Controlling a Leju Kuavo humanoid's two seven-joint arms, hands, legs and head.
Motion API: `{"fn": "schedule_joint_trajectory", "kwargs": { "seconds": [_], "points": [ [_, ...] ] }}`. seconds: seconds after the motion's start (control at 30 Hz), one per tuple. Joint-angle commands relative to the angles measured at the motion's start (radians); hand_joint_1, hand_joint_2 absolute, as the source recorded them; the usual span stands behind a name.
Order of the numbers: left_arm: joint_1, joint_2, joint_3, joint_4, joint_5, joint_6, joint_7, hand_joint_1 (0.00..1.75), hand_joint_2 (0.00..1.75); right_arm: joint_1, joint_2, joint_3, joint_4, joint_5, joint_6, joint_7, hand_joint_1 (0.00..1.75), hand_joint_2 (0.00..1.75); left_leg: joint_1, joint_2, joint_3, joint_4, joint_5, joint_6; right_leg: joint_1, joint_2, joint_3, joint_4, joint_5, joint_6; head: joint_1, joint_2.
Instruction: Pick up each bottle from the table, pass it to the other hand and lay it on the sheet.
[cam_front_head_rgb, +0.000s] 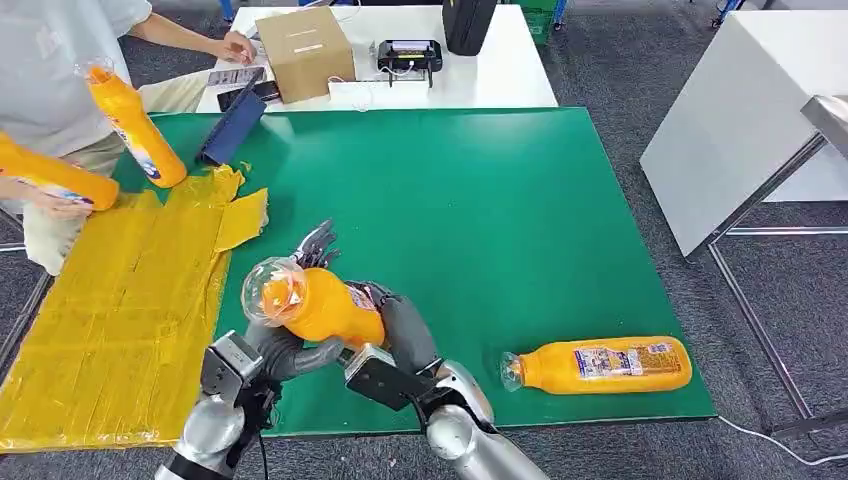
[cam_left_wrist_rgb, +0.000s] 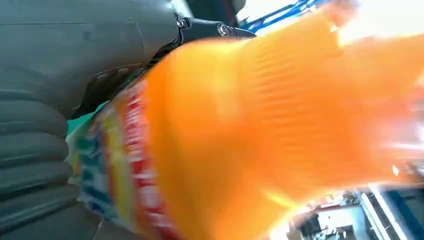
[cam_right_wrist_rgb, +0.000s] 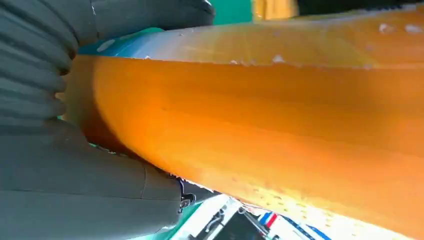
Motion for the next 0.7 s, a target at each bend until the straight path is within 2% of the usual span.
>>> {"fn": "schedule_joint_trajectory", "kwargs": {
  "seconds": [0.03,0.43,0.57,0.6,0.7],
  "points": [
    [0.011,0.013,-0.064,-0.057,-0.091,0.052,-0.023,0.0,1.75,-0.009,-0.021,-0.045,0.094,-0.009,-0.002,-0.006,1.75,1.75,0.002,-0.002,0.005,-0.001,-0.002,-0.001,0.001,0.003,0.006,-0.001,-0.002,-0.002,0.0,0.0],
    [0.017,0.016,-0.091,-0.04,-0.108,0.061,-0.025,0.0,1.75,-0.005,-0.017,-0.072,0.098,-0.012,-0.004,-0.007,1.75,1.75,0.001,-0.001,0.003,0.0,-0.001,-0.001,0.001,0.003,0.003,-0.001,-0.001,-0.001,0.0,0.0],
    [0.007,0.006,-0.095,0.002,-0.148,0.097,0.005,0.0,1.75,0.001,-0.017,-0.068,0.08,0.002,-0.005,-0.014,1.75,1.75,0.002,-0.003,0.007,0.0,-0.003,-0.002,0.001,0.005,0.008,-0.002,-0.003,-0.003,0.0,0.0],
    [0.003,0.001,-0.095,0.022,-0.174,0.119,0.015,0.0,1.75,0.005,-0.018,-0.064,0.067,0.008,-0.007,-0.016,1.75,1.75,0.001,-0.002,0.003,-0.001,-0.001,-0.001,0.001,0.002,0.004,-0.001,-0.001,-0.001,0.0,0.0],
    [0.001,-0.001,-0.096,0.031,-0.176,0.121,0.015,0.0,1.75,0.007,-0.019,-0.062,0.06,0.01,-0.008,-0.015,1.75,1.75,0.001,-0.003,0.005,-0.001,-0.001,-0.001,0.001,0.003,0.005,-0.001,-0.002,-0.002,0.0,0.0]
  ]
}}
